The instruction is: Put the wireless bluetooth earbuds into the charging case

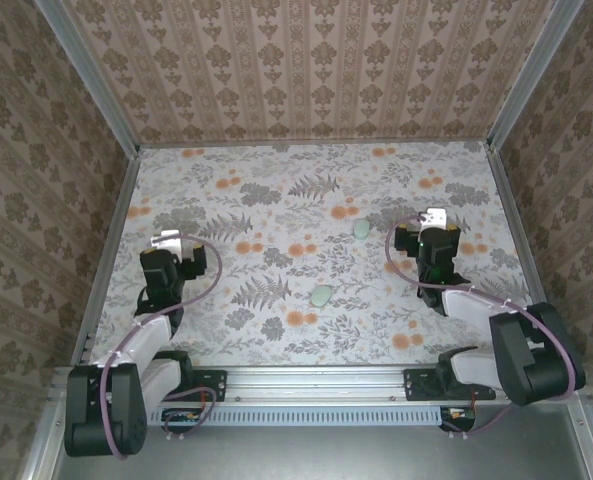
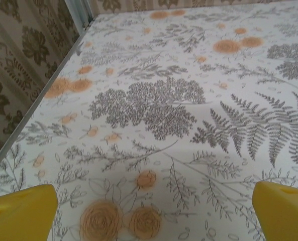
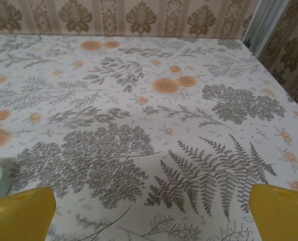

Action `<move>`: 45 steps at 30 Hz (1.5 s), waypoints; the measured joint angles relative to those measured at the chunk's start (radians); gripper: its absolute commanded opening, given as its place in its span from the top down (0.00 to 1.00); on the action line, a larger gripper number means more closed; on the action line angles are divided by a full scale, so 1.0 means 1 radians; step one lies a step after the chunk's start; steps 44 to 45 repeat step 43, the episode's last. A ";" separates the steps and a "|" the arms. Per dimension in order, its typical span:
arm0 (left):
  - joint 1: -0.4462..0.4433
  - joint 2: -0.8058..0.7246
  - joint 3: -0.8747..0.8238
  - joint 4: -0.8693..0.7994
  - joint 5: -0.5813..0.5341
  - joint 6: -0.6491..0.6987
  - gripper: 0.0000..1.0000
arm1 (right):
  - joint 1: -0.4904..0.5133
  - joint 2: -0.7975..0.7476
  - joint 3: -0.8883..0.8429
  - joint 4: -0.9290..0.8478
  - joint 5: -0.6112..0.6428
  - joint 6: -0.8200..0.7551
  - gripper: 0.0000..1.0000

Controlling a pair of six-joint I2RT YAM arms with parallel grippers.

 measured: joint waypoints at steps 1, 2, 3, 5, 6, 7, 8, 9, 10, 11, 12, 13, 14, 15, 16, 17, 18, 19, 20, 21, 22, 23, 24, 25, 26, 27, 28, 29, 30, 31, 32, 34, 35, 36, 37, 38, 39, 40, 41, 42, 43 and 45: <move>0.000 0.014 -0.001 0.029 0.005 0.007 0.00 | -0.012 0.011 -0.008 0.026 -0.004 -0.002 0.00; 0.000 0.029 -0.003 0.057 0.013 0.014 0.00 | -0.024 0.020 -0.016 0.055 -0.011 -0.004 0.00; 0.000 0.042 -0.005 0.079 0.021 0.019 0.00 | -0.032 0.027 -0.023 0.078 -0.016 -0.007 0.00; 0.000 0.076 -0.007 0.135 0.048 0.032 0.00 | -0.054 0.053 -0.033 0.139 -0.035 -0.010 0.00; 0.000 0.093 -0.009 0.162 0.061 0.036 0.00 | -0.062 0.067 -0.033 0.159 -0.043 -0.010 0.00; 0.000 0.117 -0.010 0.195 0.074 0.039 0.00 | -0.071 0.087 -0.033 0.185 -0.057 -0.010 0.00; 0.000 0.142 -0.011 0.230 0.086 0.041 0.00 | -0.078 0.108 -0.035 0.212 -0.068 -0.010 0.00; 0.000 0.161 -0.012 0.253 0.095 0.043 0.00 | -0.083 0.130 -0.037 0.240 -0.077 -0.010 0.00; 0.000 0.188 -0.011 0.283 0.107 0.045 0.00 | -0.087 0.153 -0.041 0.267 -0.084 -0.010 0.00; 0.000 0.209 -0.011 0.306 0.114 0.048 0.00 | -0.089 0.176 -0.046 0.291 -0.090 -0.010 0.00; 0.000 0.229 -0.011 0.325 0.121 0.049 0.00 | -0.090 0.195 -0.048 0.306 -0.091 -0.010 0.00; 0.000 0.250 -0.011 0.344 0.125 0.052 0.00 | -0.090 0.219 -0.048 0.322 -0.093 -0.010 0.00; 0.000 0.269 -0.008 0.358 0.127 0.052 0.00 | -0.091 0.235 -0.043 0.318 -0.093 -0.009 0.00; 0.000 0.288 -0.004 0.368 0.128 0.052 0.00 | -0.091 0.241 -0.033 0.298 -0.093 -0.005 0.00; 0.000 0.313 0.004 0.383 0.129 0.052 0.00 | -0.093 0.245 -0.021 0.283 -0.093 -0.001 0.00; 0.000 0.339 0.015 0.397 0.129 0.052 0.00 | -0.095 0.246 -0.010 0.278 -0.093 0.002 0.00; 0.000 0.362 0.026 0.405 0.128 0.052 0.00 | -0.098 0.246 -0.001 0.278 -0.093 0.006 0.00; -0.001 0.390 0.042 0.414 0.128 0.052 0.00 | -0.100 0.246 0.006 0.279 -0.093 0.007 0.00; -0.001 0.419 0.059 0.421 0.127 0.052 0.00 | -0.102 0.246 0.010 0.279 -0.093 0.009 0.00; -0.004 0.442 0.070 0.428 0.124 0.052 0.00 | -0.103 0.246 0.011 0.279 -0.093 0.009 0.00; -0.008 0.470 0.084 0.440 0.117 0.052 0.00 | -0.103 0.246 0.011 0.277 -0.093 0.010 0.00; -0.010 0.499 0.096 0.449 0.113 0.055 0.00 | -0.103 0.246 0.011 0.273 -0.093 0.010 0.00; -0.014 0.521 0.112 0.440 0.108 0.057 0.00 | -0.103 0.246 0.011 0.270 -0.093 0.010 0.00; -0.015 0.534 0.127 0.426 0.106 0.057 0.00 | -0.103 0.246 0.011 0.269 -0.093 0.010 0.00; -0.014 0.540 0.138 0.419 0.106 0.056 0.00 | -0.103 0.246 0.011 0.268 -0.093 0.010 0.00; -0.013 0.541 0.149 0.410 0.106 0.056 0.00 | -0.103 0.246 0.011 0.268 -0.093 0.010 0.00; -0.007 0.541 0.159 0.403 0.106 0.055 0.00 | -0.103 0.246 0.011 0.268 -0.093 0.010 0.00; -0.004 0.541 0.166 0.401 0.106 0.055 0.00 | -0.103 0.246 0.011 0.268 -0.093 0.010 0.00; 0.000 0.541 0.171 0.400 0.106 0.055 0.00 | -0.103 0.246 0.011 0.268 -0.093 0.010 0.00; 0.000 0.541 0.173 0.398 0.106 0.055 0.00 | -0.103 0.246 0.011 0.267 -0.093 0.010 0.00; 0.000 0.541 0.173 0.395 0.106 0.055 0.00 | -0.103 0.246 0.011 0.267 -0.093 0.010 0.00; 0.000 0.541 0.173 0.385 0.106 0.055 0.00 | -0.103 0.246 0.011 0.267 -0.093 0.010 0.00; 0.000 0.541 0.173 0.382 0.108 0.055 0.00 | -0.103 0.246 0.011 0.267 -0.093 0.010 0.00; 0.000 0.541 0.173 0.382 0.108 0.055 0.00 | -0.103 0.246 0.011 0.266 -0.093 0.010 0.00; 0.000 0.541 0.173 0.382 0.109 0.055 0.00 | -0.103 0.246 0.011 0.265 -0.093 0.010 0.00; 0.000 0.541 0.173 0.381 0.109 0.055 0.00 | -0.103 0.246 0.012 0.264 -0.093 0.009 0.00; 0.000 0.541 0.173 0.381 0.109 0.055 0.00 | -0.103 0.246 0.012 0.264 -0.093 0.009 0.00; 0.000 0.541 0.173 0.381 0.109 0.055 0.00 | -0.103 0.246 0.013 0.264 -0.093 0.010 0.00; 0.000 0.541 0.173 0.381 0.109 0.055 0.00 | -0.103 0.246 0.013 0.264 -0.093 0.010 0.00; 0.000 0.541 0.173 0.381 0.109 0.055 0.00 | -0.103 0.246 0.013 0.264 -0.093 0.010 0.00; 0.000 0.541 0.173 0.381 0.109 0.055 0.00 | -0.103 0.246 0.013 0.264 -0.093 0.010 0.00; 0.000 0.541 0.173 0.381 0.109 0.055 0.00 | -0.103 0.246 0.013 0.264 -0.093 0.010 0.00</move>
